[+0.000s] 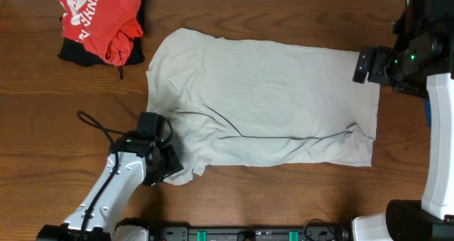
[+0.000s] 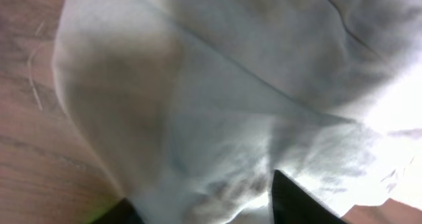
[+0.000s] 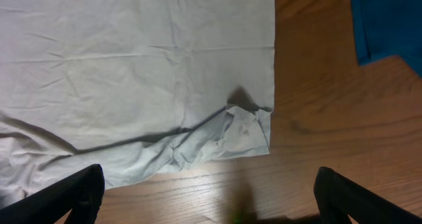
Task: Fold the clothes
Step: 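Move the right gripper down to the shirt's lower-right corner and grasp it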
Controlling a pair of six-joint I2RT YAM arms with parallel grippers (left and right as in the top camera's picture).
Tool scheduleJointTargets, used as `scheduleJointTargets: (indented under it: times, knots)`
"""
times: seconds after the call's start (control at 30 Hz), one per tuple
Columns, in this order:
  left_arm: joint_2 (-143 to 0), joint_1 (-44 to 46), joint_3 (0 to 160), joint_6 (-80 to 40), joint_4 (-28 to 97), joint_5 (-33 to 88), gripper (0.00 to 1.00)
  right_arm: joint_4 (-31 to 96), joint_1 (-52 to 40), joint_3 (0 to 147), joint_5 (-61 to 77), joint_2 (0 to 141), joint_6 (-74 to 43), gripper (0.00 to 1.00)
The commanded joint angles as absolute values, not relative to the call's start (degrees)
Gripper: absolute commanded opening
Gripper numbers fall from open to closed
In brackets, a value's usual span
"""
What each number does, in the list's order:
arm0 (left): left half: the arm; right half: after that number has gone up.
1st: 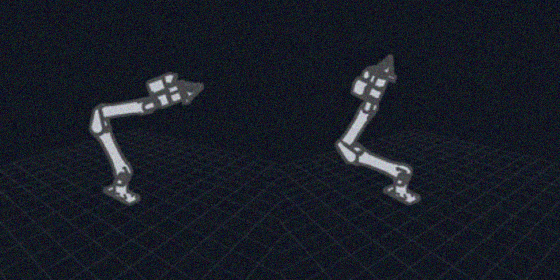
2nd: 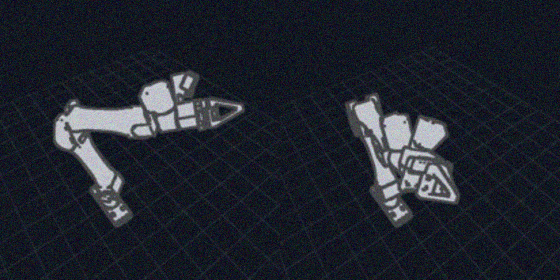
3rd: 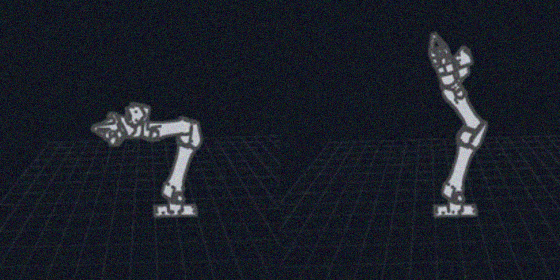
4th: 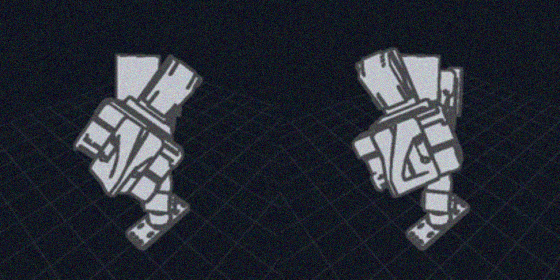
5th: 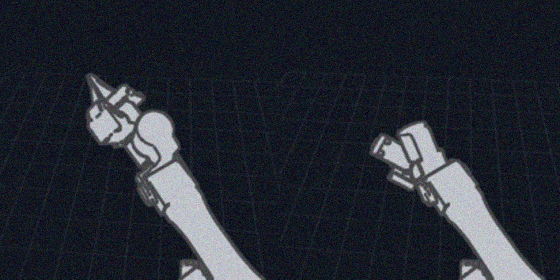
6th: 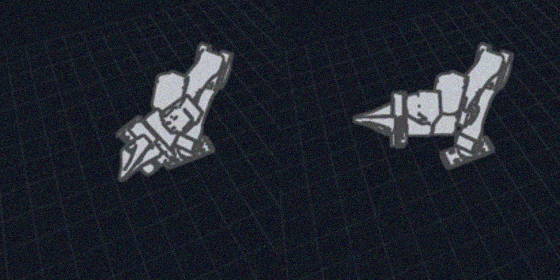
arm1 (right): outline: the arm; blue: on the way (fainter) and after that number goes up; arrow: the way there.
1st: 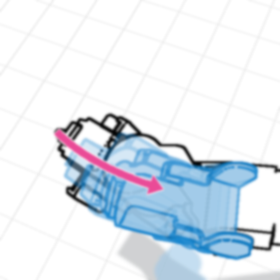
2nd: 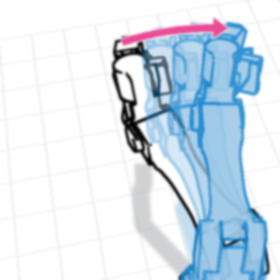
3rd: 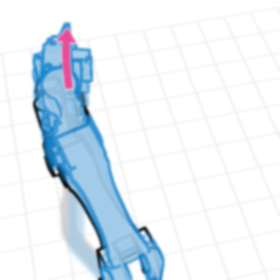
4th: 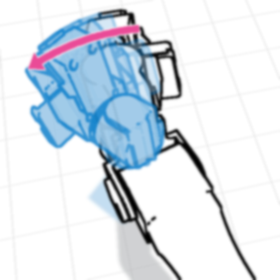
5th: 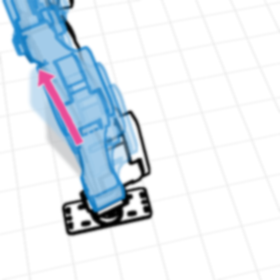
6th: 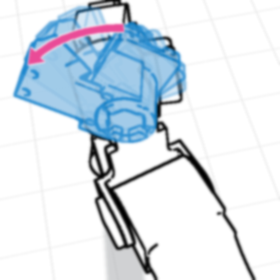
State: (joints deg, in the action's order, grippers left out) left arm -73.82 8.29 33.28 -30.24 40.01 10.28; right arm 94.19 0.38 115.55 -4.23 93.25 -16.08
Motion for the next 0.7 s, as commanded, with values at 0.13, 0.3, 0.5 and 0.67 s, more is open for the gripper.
scheduleJointTargets:
  times: [0.13,0.3,0.5,0.67]
  knots:
    - [-73.7,8.0,32.9,-29.8,40.9,10.1,0.19,94.5,-0.1,115.4,-4.0,92.2,-15.6,0.99]
    - [-73.7,8.0,32.9,-29.9,42.3,10.5,0.06,95.8,-0.1,115.0,0.9,92.2,-15.6,0.99]
    - [-73.7,8.0,32.9,-29.9,42.1,10.9,0.06,95.2,-0.1,108.7,3.8,92.2,-17.2,0.99]
    - [-73.7,8.0,32.9,-29.9,42.1,11.0,0.06,88.5,-0.1,99.4,-2.2,92.2,-25.3,0.99]
